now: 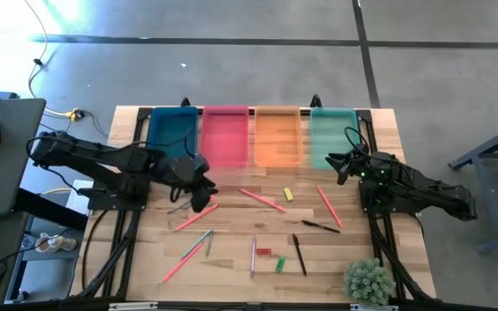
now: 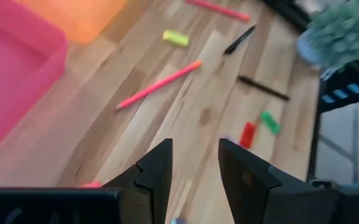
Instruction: Sort crayons/erasers/pens/pencils in bins
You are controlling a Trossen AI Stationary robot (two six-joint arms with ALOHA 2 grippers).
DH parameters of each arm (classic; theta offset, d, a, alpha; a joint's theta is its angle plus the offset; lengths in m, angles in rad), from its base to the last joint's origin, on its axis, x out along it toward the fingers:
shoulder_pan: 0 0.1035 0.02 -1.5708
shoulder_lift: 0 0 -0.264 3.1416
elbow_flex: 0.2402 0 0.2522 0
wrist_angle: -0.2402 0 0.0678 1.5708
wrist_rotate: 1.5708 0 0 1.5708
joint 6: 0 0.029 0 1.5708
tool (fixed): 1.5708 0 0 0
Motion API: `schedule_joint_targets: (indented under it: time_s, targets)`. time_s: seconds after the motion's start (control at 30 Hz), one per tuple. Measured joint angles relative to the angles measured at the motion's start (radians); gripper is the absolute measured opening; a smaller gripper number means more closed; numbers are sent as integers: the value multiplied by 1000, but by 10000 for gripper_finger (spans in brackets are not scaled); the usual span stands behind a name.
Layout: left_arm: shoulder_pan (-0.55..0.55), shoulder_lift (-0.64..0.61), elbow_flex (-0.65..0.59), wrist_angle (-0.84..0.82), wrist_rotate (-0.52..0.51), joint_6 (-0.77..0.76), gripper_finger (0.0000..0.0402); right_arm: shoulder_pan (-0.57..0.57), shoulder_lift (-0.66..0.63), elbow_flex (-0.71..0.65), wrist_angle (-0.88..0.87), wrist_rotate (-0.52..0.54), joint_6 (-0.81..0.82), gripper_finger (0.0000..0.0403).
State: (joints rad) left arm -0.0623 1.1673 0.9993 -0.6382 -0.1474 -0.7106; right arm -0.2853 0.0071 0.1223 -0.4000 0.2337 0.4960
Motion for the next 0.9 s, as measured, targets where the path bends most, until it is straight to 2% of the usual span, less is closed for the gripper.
schedule_joint_targets:
  time_s: [0.23,0.53,0.9]
  targets:
    - [-37,106,0,-78,-51,-86,116,0,0,0,1,1,20,119]
    - [-36,242,0,-144,-54,-163,116,0,0,0,18,2,262,119]
    - [-30,366,0,-134,24,-195,116,0,0,0,23,2,266,119]
